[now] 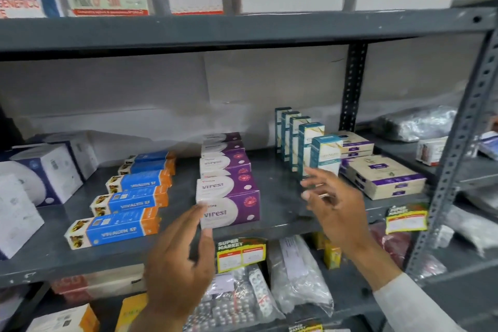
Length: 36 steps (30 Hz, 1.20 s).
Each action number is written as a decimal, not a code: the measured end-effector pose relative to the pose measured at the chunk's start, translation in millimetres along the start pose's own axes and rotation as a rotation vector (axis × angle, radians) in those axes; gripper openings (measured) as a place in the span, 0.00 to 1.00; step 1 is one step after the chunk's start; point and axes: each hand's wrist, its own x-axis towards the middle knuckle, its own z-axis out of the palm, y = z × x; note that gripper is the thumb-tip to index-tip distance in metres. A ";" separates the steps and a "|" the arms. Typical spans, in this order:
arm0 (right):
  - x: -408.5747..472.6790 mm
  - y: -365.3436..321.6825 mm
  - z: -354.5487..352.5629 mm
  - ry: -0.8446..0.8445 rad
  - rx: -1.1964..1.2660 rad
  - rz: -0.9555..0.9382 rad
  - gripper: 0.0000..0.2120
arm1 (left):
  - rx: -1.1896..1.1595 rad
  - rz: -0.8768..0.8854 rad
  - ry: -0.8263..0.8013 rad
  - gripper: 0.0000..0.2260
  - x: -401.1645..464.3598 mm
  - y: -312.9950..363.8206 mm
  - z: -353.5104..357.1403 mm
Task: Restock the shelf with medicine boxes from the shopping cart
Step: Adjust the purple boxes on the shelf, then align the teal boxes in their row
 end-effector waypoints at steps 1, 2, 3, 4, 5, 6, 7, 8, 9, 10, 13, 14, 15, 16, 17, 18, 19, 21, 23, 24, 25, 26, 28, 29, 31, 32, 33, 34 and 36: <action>-0.8 2.0 -10.9 0.120 -0.025 -0.009 0.15 | -0.029 0.064 -0.013 0.20 3.0 14.7 10.3; -0.6 4.7 -20.1 0.222 -0.055 -0.004 0.13 | -0.051 0.121 -0.056 0.19 6.3 30.2 22.5; 0.7 9.3 -27.9 0.305 -0.095 0.010 0.12 | -0.062 0.160 -0.130 0.19 9.5 45.5 36.3; 2.5 13.5 -33.7 0.361 -0.137 0.035 0.11 | -0.053 0.185 -0.230 0.20 11.9 59.5 51.7; 5.5 17.7 -37.7 0.379 -0.176 0.075 0.11 | -0.020 0.211 -0.335 0.21 13.5 71.2 68.1; 8.6 24.0 -39.6 0.358 -0.199 0.135 0.15 | 0.030 0.235 -0.426 0.23 14.7 79.7 84.9; 12.0 30.0 -39.2 0.307 -0.208 0.207 0.21 | 0.100 0.250 -0.503 0.25 15.9 84.7 100.9; 15.2 34.7 -36.6 0.247 -0.215 0.264 0.27 | 0.185 0.260 -0.570 0.26 17.0 87.4 114.5; 17.6 38.1 -33.4 0.195 -0.237 0.291 0.33 | 0.270 0.261 -0.624 0.28 17.9 88.4 124.9; 19.5 41.2 -29.5 0.156 -0.249 0.295 0.37 | 0.345 0.251 -0.658 0.29 18.1 88.9 132.3; 22.9 42.5 -19.9 0.112 -0.256 0.281 0.34 | 0.464 0.212 -0.702 0.30 15.7 86.5 143.6; 24.0 41.4 -17.7 0.114 -0.285 0.269 0.32 | 0.469 0.210 -0.701 0.30 14.4 85.8 144.5; 24.6 39.9 -16.6 0.119 -0.326 0.262 0.31 | 0.470 0.214 -0.700 0.30 13.1 84.6 145.0; 24.8 40.9 -15.6 0.128 -0.358 0.251 0.30 | 0.470 0.219 -0.701 0.30 12.3 83.3 145.3; 24.7 41.3 -14.9 0.131 -0.387 0.241 0.29 | 0.466 0.221 -0.703 0.31 11.8 82.1 145.1; 24.6 42.3 -14.9 0.137 -0.404 0.234 0.28 | 0.454 0.217 -0.704 0.31 11.8 81.6 144.6; 24.6 43.4 -15.5 0.139 -0.420 0.229 0.28 | 0.444 0.214 -0.703 0.31 11.8 81.2 144.1; 23.7 45.5 -17.4 0.158 -0.456 0.222 0.29 | 0.432 0.211 -0.706 0.32 11.2 80.7 144.3; 21.8 46.1 -18.7 0.187 -0.492 0.199 0.29 | 0.430 0.216 -0.700 0.32 11.5 79.5 145.3; 20.6 46.1 -18.5 0.193 -0.511 0.193 0.30 | 0.432 0.221 -0.697 0.32 11.5 78.5 145.9; 20.2 45.8 -18.8 0.193 -0.528 0.199 0.30 | 0.431 0.224 -0.697 0.32 11.4 78.1 146.2; 20.0 46.9 -18.5 0.195 -0.529 0.200 0.30 | 0.426 0.231 -0.700 0.32 11.2 77.5 147.1; 18.7 47.7 -17.0 0.181 -0.535 0.194 0.31 | 0.425 0.221 -0.696 0.32 10.9 77.9 146.5; 18.8 47.8 -16.5 0.179 -0.540 0.192 0.31 | 0.428 0.218 -0.694 0.32 10.5 77.9 146.3; 18.5 48.7 -16.5 0.172 -0.539 0.188 0.32 | 0.431 0.227 -0.685 0.32 10.5 77.9 147.4; 18.4 49.4 -17.2 0.168 -0.534 0.189 0.32 | 0.428 0.237 -0.676 0.32 10.6 77.8 148.0; 17.6 48.0 -18.8 0.157 -0.525 0.199 0.32 | 0.436 0.240 -0.671 0.32 10.9 78.9 147.2; 17.5 50.4 -19.3 0.145 -0.508 0.203 0.33 | 0.415 0.229 -0.670 0.32 10.7 78.3 147.4; 14.8 43.5 -21.2 0.130 -0.460 0.216 0.37 | 0.404 0.216 -0.703 0.32 11.0 76.9 145.1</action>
